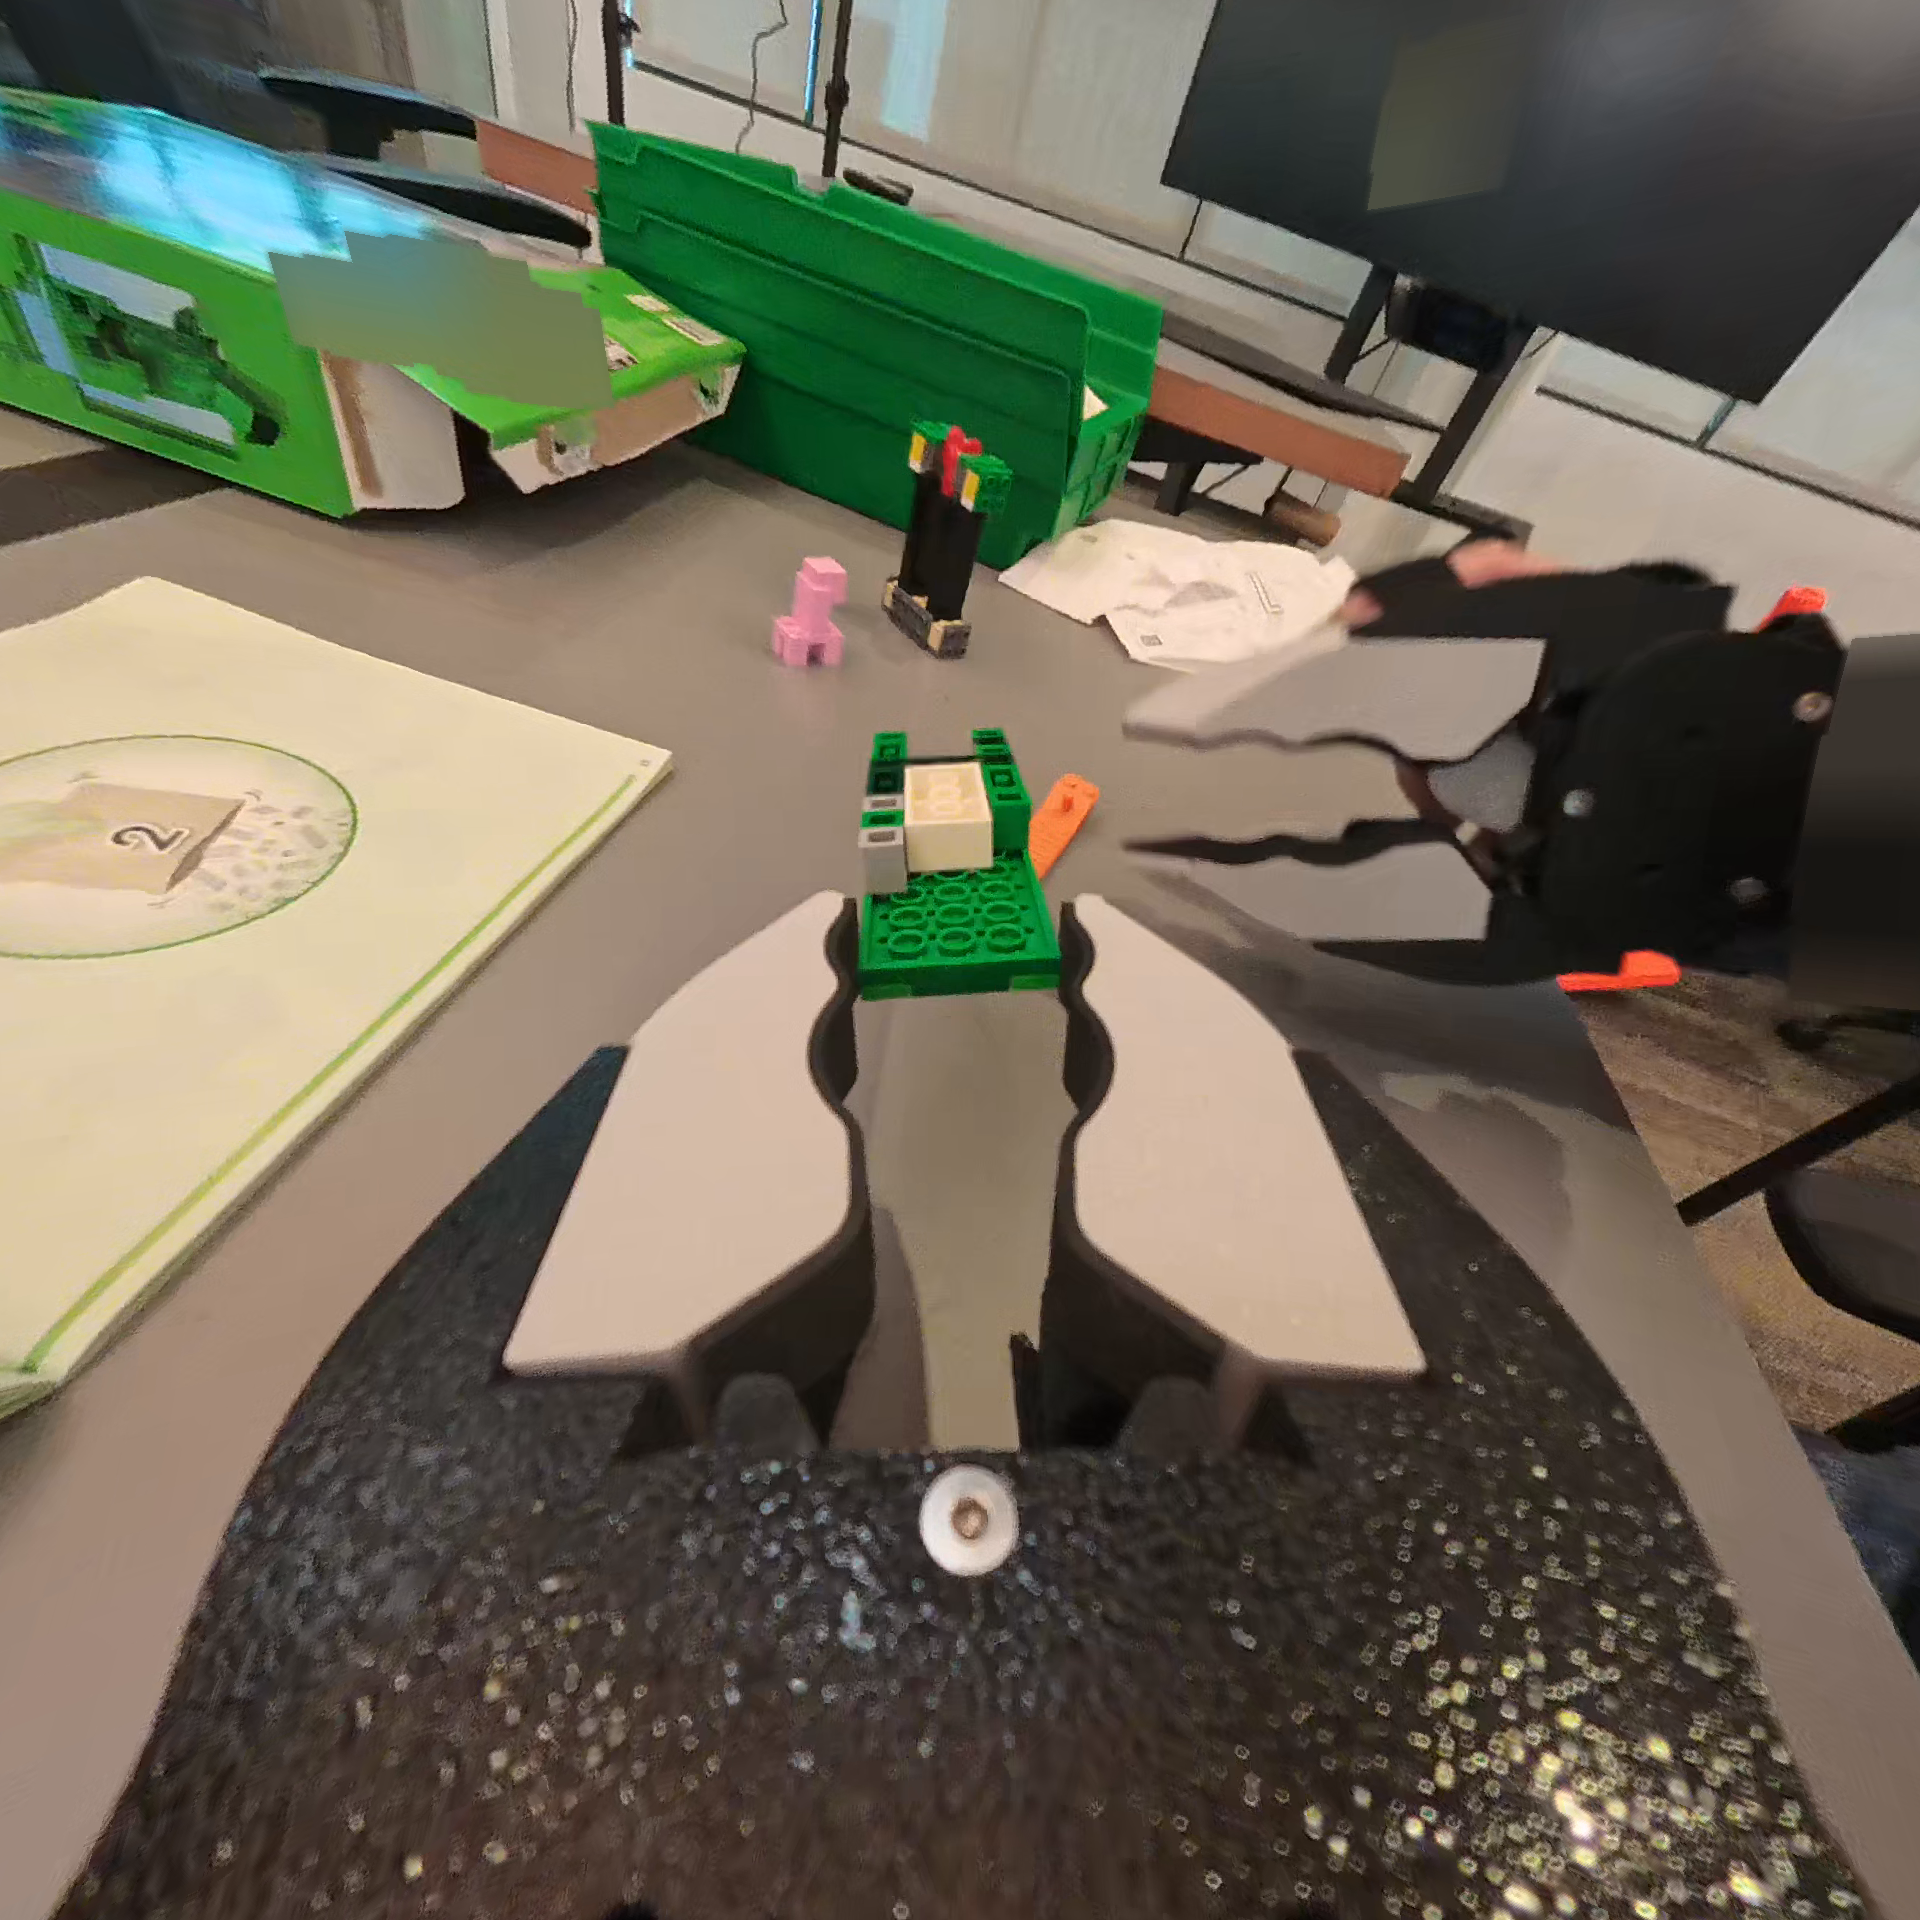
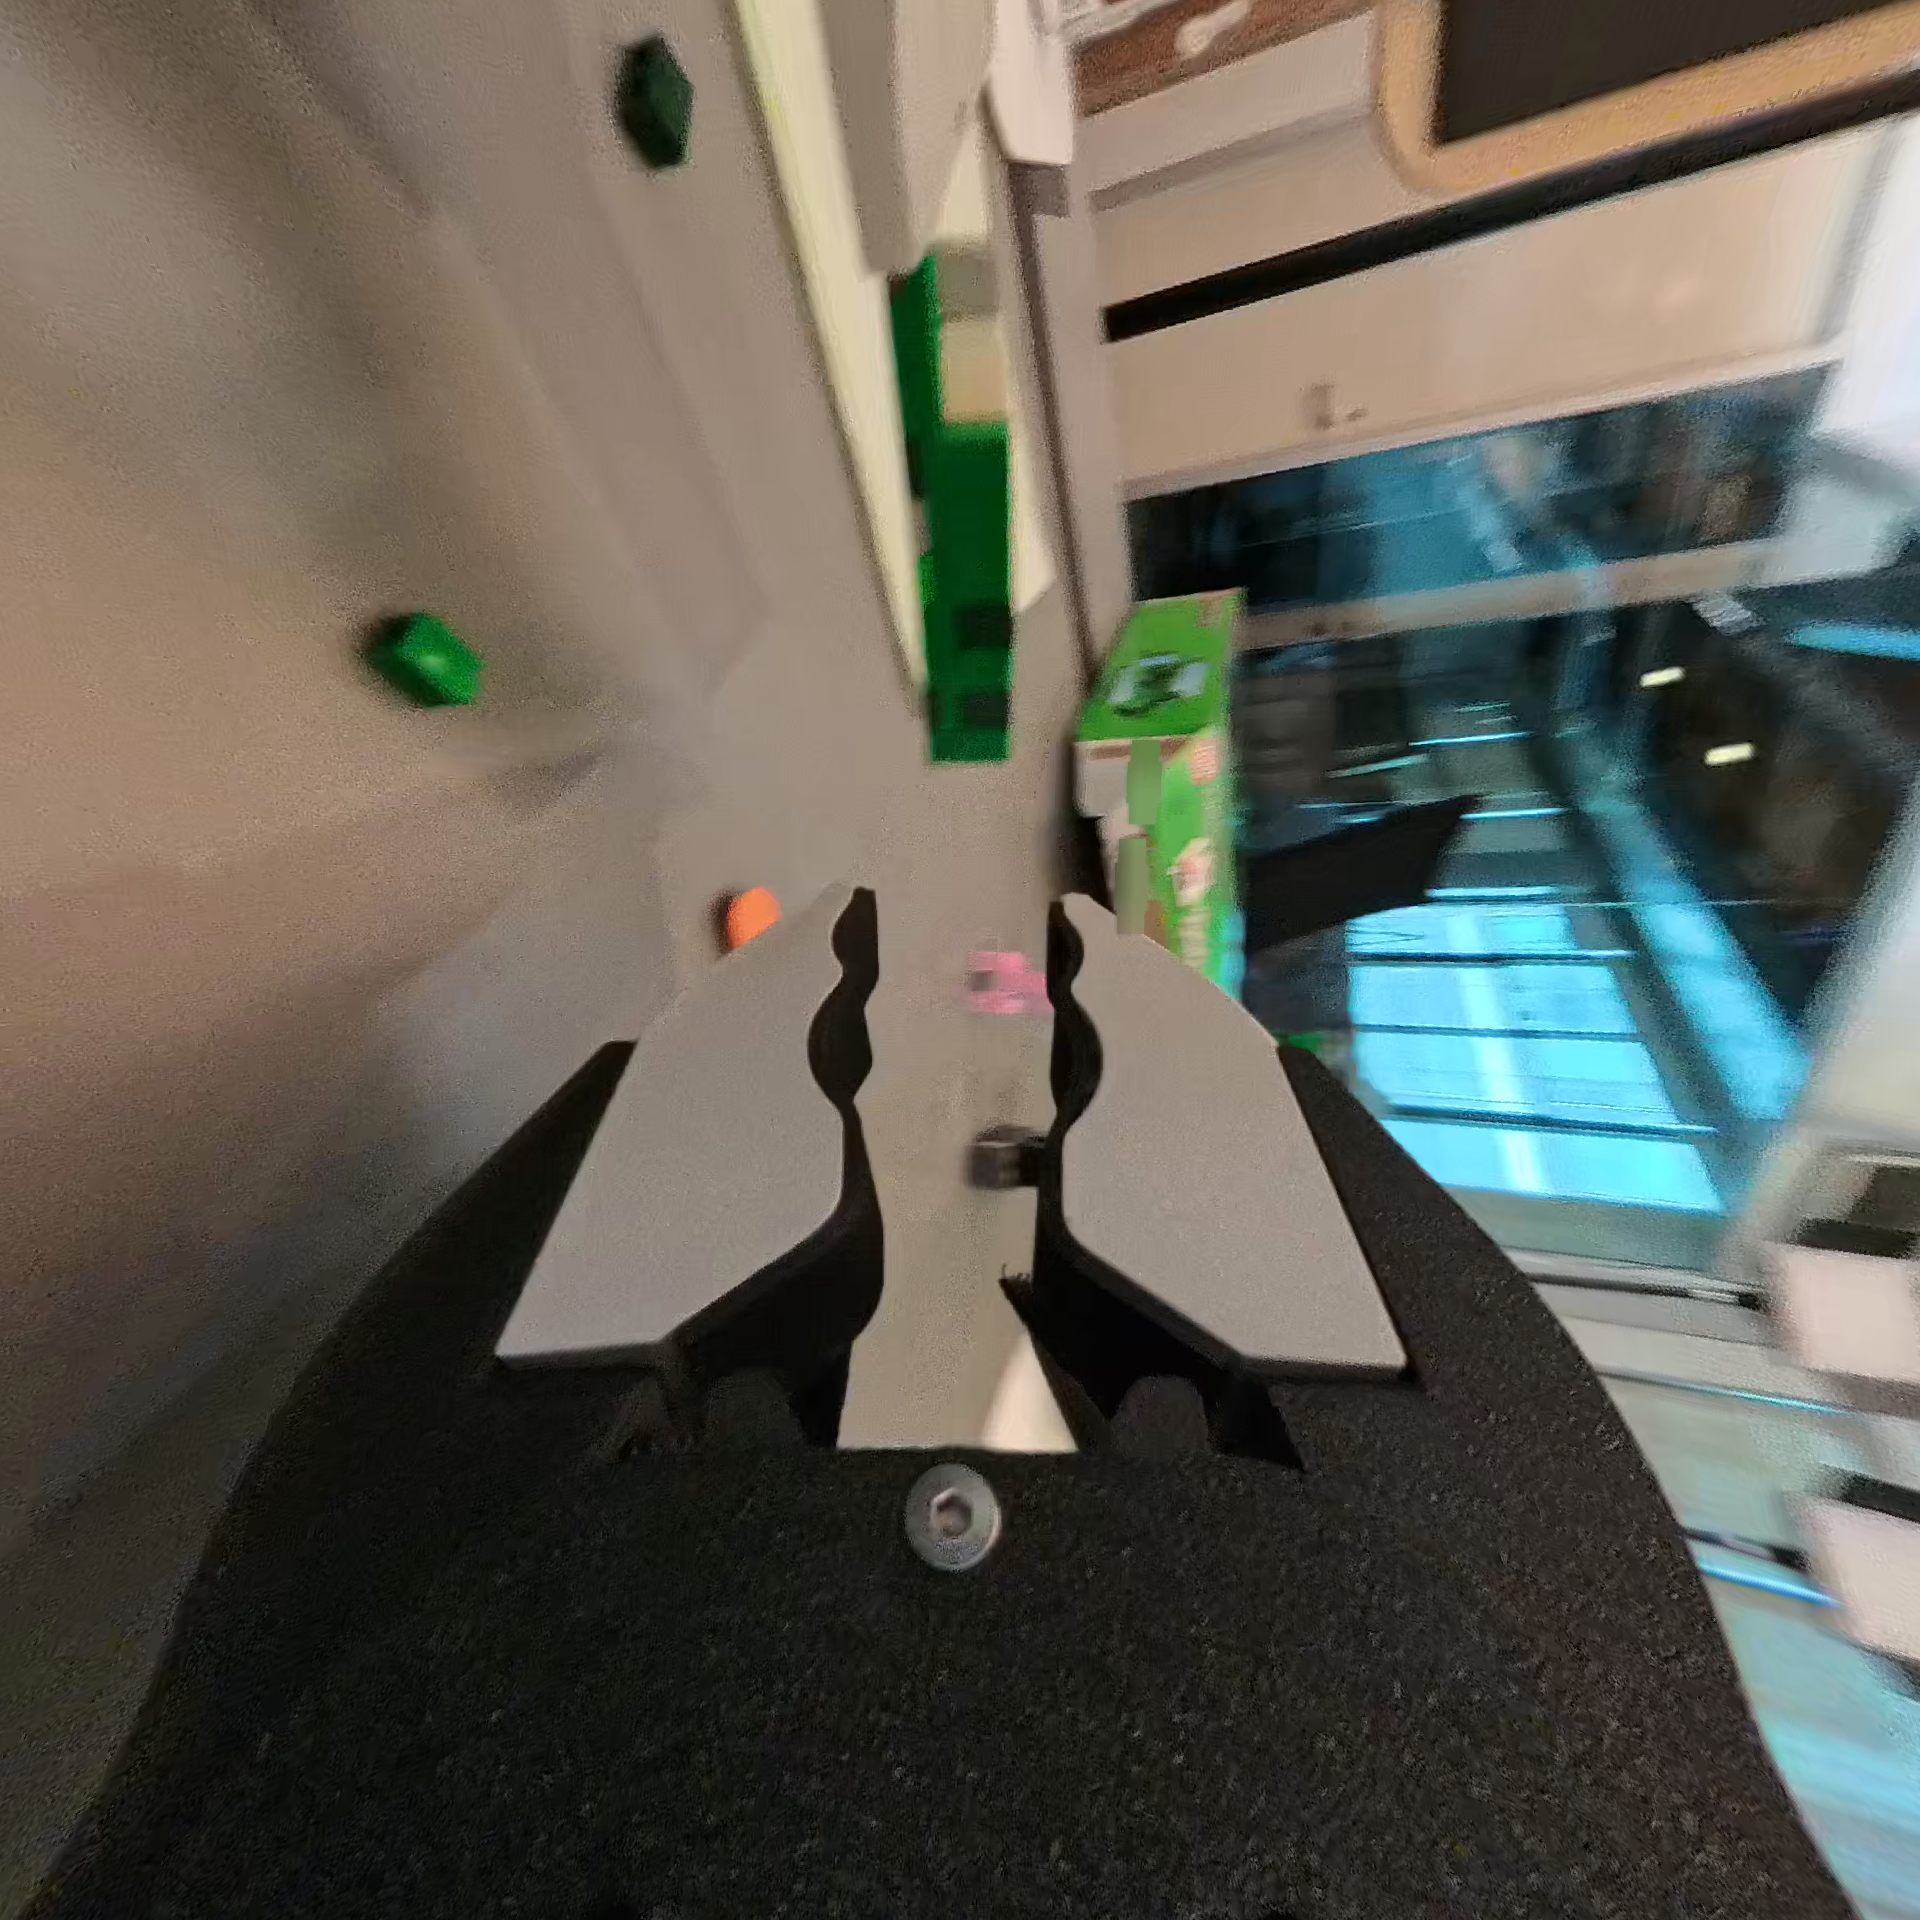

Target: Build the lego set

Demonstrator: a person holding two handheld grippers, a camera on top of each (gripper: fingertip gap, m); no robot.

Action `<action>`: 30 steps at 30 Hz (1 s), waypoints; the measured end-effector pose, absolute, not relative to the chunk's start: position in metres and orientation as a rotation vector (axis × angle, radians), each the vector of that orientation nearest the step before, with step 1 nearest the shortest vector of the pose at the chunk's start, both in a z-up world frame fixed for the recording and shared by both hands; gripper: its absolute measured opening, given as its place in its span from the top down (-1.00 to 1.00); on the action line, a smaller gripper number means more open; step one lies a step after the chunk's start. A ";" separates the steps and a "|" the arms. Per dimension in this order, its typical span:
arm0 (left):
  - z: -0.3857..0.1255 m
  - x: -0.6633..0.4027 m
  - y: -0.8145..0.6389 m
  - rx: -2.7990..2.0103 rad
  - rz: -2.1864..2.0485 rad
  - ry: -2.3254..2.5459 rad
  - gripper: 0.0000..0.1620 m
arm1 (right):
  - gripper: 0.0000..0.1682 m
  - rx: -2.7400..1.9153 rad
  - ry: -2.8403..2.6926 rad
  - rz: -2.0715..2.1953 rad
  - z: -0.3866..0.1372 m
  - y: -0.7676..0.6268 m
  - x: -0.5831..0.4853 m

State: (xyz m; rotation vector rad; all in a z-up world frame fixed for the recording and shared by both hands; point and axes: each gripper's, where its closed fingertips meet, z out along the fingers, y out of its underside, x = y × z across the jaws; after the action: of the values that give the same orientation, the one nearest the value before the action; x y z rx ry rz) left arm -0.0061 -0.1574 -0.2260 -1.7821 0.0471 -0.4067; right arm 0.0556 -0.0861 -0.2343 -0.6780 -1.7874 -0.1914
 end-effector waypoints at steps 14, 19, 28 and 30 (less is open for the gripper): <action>-0.258 -0.007 -0.169 -2.019 -0.380 0.208 0.55 | 0.80 -0.723 -2.578 0.324 -0.266 -0.151 0.070; -0.271 -0.004 -0.175 -2.111 -0.391 0.242 0.55 | 0.74 -0.807 -2.471 0.431 -0.257 -0.153 0.058; -0.245 -0.025 -0.178 -1.976 -0.230 0.138 0.24 | 0.66 -1.048 -1.513 0.774 -0.213 -0.096 0.036; -0.233 -0.036 -0.180 -1.892 -0.107 0.096 0.22 | 0.67 -1.068 -1.345 0.721 -0.210 -0.079 0.037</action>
State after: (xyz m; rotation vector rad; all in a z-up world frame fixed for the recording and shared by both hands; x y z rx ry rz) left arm -0.0358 -0.1797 -0.2330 -1.8918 0.0957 -0.1074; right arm 0.0366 -0.0793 -0.2102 -1.0684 -1.3449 0.7205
